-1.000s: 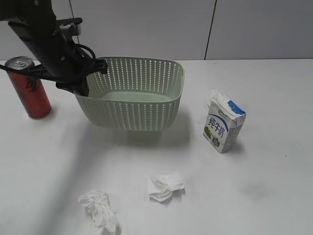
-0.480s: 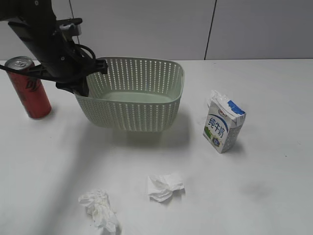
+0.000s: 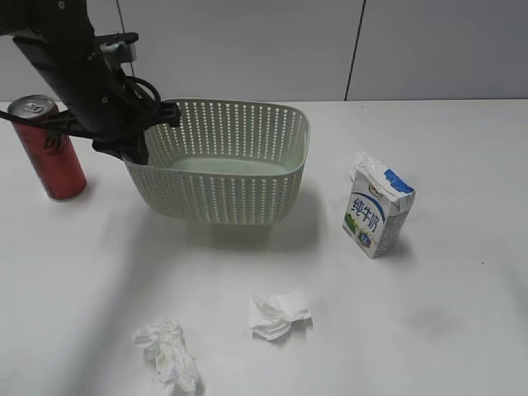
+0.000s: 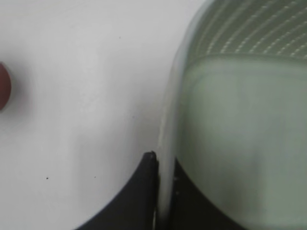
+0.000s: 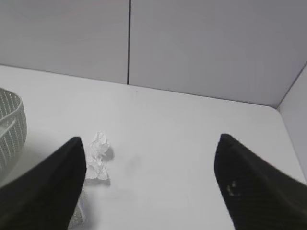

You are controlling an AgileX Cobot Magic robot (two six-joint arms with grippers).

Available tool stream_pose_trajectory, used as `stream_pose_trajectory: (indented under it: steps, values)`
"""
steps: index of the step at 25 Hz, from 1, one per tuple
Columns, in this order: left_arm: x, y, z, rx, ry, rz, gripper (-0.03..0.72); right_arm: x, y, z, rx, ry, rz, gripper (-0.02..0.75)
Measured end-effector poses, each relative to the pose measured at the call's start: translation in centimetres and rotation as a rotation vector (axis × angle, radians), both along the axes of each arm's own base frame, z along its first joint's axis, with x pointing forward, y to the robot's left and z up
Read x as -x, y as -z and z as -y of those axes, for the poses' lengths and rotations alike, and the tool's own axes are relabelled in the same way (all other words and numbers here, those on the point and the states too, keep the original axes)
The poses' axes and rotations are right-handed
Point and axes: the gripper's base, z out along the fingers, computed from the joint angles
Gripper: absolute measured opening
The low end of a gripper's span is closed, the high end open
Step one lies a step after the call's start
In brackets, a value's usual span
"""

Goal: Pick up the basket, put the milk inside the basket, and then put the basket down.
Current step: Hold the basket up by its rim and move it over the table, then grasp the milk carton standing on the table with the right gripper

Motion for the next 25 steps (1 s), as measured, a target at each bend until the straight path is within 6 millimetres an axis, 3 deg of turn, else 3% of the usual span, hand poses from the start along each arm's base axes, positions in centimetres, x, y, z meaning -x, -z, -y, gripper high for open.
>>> stream_pose_trajectory:
  steps: [5,11,17,22,24,25]
  values:
    - [0.1,0.0,0.0,-0.002,0.000,-0.006,0.003,-5.6,1.4,-2.8,0.032,-0.090,-0.132,0.635]
    - [0.1,0.0,0.0,-0.005,0.001,-0.013,0.003,-11.6,5.2,-7.0,0.075,-0.179,-0.293,0.619]
    - [0.2,0.1,-0.1,-0.007,0.001,-0.022,0.003,-16.0,10.9,-10.5,0.119,-0.231,-0.442,0.603]
    - [0.2,0.1,-0.1,-0.007,0.001,-0.025,0.003,-19.0,15.1,-12.0,0.098,-0.217,-0.530,0.592]
    - [0.2,0.1,-0.1,-0.007,0.001,-0.027,0.003,-19.9,16.4,-12.4,0.075,-0.203,-0.555,0.541]
    - [0.3,0.1,-0.1,-0.008,0.001,-0.029,0.003,-20.3,17.0,-12.6,0.064,-0.197,-0.567,0.470]
